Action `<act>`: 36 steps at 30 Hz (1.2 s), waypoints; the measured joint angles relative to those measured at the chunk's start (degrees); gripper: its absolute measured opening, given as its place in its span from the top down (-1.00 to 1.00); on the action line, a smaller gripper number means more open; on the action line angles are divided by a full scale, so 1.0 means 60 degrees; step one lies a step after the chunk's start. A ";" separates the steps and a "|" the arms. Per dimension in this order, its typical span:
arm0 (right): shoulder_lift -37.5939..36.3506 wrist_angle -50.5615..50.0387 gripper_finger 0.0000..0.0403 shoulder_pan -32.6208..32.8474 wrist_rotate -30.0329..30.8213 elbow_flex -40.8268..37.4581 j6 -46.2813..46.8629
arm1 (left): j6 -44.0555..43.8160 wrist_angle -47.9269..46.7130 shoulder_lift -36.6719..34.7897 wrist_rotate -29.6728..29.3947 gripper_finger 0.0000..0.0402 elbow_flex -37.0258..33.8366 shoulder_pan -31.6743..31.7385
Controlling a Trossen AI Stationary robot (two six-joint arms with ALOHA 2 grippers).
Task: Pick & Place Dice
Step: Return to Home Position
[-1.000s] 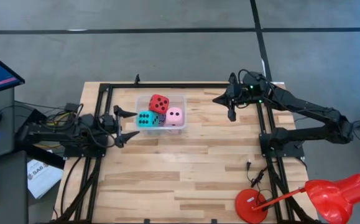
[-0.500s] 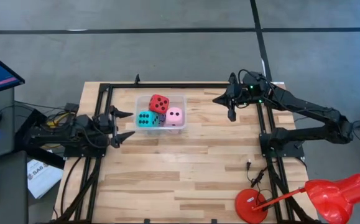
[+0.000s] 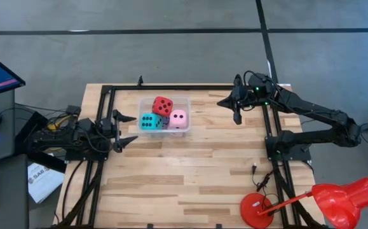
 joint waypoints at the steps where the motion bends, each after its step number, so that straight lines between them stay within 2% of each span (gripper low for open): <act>1: 0.0000 0.0000 1.00 0.0000 0.0000 0.0000 0.0000 | 0.0007 0.0037 0.0000 0.0006 -0.95 -0.0109 0.0000; 7: 0.0000 0.0046 1.00 0.0000 -0.0211 0.0000 0.0000 | 0.0100 0.0629 -0.0004 0.0783 -0.95 -0.0643 0.0000; 23: -0.0020 0.0046 1.00 0.0000 -0.0419 -0.0008 0.0320 | 0.0285 0.0378 0.0138 0.0495 -0.95 -0.0866 0.0000; 26: -0.0300 0.0896 1.00 0.0025 -0.0423 -0.0562 0.0541 | 0.0281 0.0386 0.0138 0.0492 -0.95 -0.0869 0.0000; 31: -0.1198 0.3372 1.00 0.0002 -0.0359 -0.2302 0.1010 | 0.0281 0.0386 0.0142 0.0495 -0.95 -0.0869 0.0000; 36: -0.2923 0.3585 1.00 -0.0162 -0.0187 -0.3245 0.1639 | 0.0281 0.0389 0.0139 0.0492 -0.95 -0.0869 0.0000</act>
